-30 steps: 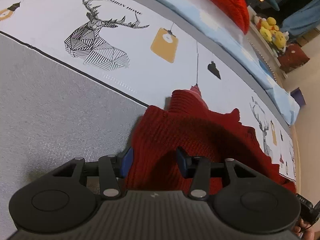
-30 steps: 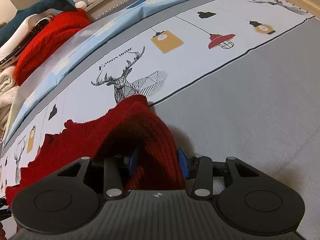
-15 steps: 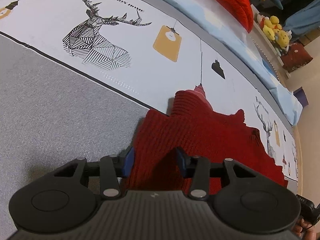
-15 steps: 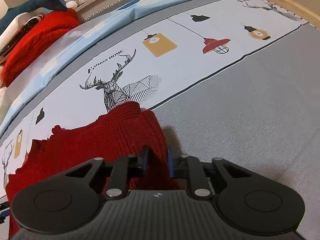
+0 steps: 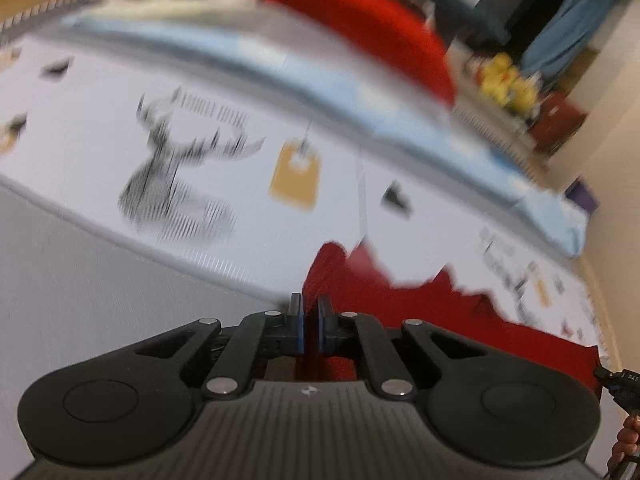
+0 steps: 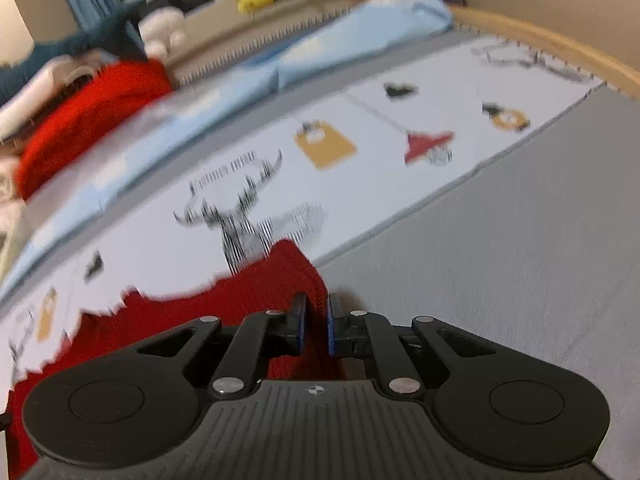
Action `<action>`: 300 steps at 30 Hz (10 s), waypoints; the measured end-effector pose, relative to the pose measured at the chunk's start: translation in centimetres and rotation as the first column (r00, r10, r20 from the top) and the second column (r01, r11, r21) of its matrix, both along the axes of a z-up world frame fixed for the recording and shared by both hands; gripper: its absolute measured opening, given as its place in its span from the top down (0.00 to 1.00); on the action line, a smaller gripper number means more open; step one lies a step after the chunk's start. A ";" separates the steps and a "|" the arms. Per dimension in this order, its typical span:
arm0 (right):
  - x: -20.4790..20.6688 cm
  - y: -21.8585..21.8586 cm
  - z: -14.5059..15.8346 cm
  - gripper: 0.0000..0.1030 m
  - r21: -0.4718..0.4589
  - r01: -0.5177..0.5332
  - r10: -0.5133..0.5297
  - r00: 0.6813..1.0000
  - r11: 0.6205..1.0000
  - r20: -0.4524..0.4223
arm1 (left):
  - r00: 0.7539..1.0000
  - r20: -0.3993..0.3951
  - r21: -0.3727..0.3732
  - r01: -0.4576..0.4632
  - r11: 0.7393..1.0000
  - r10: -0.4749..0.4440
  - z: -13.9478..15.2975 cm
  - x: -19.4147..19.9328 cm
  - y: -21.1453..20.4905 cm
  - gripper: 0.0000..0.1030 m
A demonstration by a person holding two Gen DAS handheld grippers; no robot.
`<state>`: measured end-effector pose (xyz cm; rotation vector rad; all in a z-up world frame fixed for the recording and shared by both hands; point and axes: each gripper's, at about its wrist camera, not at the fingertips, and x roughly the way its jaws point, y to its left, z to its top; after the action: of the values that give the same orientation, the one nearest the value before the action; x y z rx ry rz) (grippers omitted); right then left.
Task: Fold small clothes
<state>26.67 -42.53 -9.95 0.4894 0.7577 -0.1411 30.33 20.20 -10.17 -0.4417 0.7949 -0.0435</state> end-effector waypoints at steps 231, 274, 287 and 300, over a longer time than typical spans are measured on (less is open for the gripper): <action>-4.5 15.0 1.3 0.49 0.261 -0.484 0.523 0.847 0.835 -0.100 | 0.980 -0.135 0.099 0.158 0.983 -0.144 5.2 -10.1 -9.3 0.54; -5.3 6.8 0.5 0.40 0.206 -0.247 0.275 0.953 0.947 -0.124 | 0.939 -0.309 -0.143 0.112 0.983 -0.152 -4.7 -3.6 -14.3 0.15; -3.4 9.3 -5.3 0.62 0.269 -0.299 0.380 0.861 0.916 -0.337 | 0.948 -0.256 -0.221 0.133 0.966 -0.189 -6.2 -1.6 -13.6 0.35; -3.4 15.0 -4.0 0.80 0.269 -0.383 0.451 0.850 0.884 -0.272 | 0.989 -0.098 0.094 0.120 0.988 -0.111 -0.2 -3.8 -10.0 0.41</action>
<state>23.24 -27.52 -13.95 0.4898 1.1998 0.2783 26.57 10.19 -10.39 -0.3049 0.9092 -0.0914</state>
